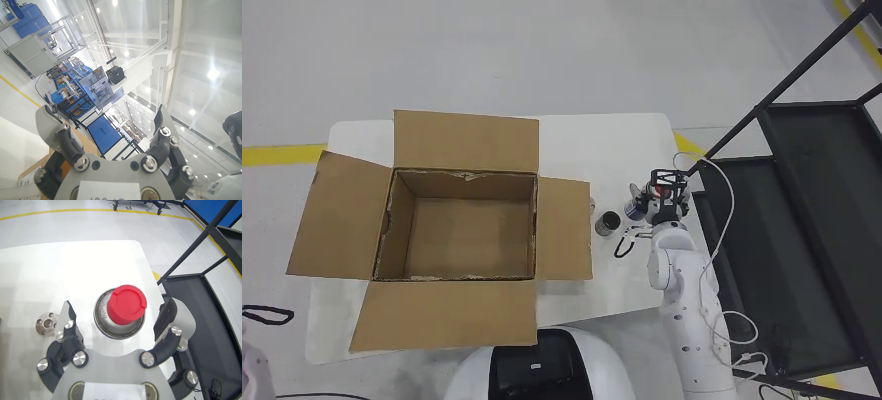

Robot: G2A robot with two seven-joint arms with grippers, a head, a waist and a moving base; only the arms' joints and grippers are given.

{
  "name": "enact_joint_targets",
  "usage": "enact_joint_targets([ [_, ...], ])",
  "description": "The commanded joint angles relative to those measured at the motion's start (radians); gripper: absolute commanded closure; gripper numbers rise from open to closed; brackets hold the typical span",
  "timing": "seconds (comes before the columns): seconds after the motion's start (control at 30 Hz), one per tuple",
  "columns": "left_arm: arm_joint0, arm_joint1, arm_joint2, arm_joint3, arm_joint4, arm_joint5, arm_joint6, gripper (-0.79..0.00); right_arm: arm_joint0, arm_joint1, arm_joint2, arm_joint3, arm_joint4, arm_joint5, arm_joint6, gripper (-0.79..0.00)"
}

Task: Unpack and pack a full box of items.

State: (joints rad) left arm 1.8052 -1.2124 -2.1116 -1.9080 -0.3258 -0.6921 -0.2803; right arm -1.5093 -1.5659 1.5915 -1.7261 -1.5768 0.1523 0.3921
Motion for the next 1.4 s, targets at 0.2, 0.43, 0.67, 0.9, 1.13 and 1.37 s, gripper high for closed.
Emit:
enact_joint_targets([
  [0.2, 0.000, 0.000, 0.000, 0.000, 0.000, 0.000, 0.000, -0.785, 0.060, 0.006, 0.009, 0.118, 0.043, -0.014, -0.028, -0.785],
  [0.43, 0.000, 0.000, 0.000, 0.000, 0.000, 0.000, 0.000, -0.785, 0.111, 0.006, 0.007, 0.211, 0.129, -0.016, -0.074, -0.453],
  [0.67, 0.000, 0.000, 0.000, 0.000, 0.000, 0.000, 0.000, -0.785, 0.129, 0.010, 0.001, 0.247, 0.149, -0.019, -0.112, 0.000],
  [0.9, 0.000, 0.000, 0.000, 0.000, 0.000, 0.000, 0.000, -0.785, 0.129, 0.015, 0.002, 0.240, 0.175, -0.022, -0.113, 0.000],
  [1.13, 0.000, 0.000, 0.000, 0.000, 0.000, 0.000, 0.000, -0.785, 0.090, 0.019, -0.015, 0.121, 0.197, -0.049, -0.100, 0.000],
  [1.37, 0.000, 0.000, 0.000, 0.000, 0.000, 0.000, 0.000, -0.785, -0.024, 0.022, -0.101, -0.186, 0.135, -0.069, -0.023, 0.000],
])
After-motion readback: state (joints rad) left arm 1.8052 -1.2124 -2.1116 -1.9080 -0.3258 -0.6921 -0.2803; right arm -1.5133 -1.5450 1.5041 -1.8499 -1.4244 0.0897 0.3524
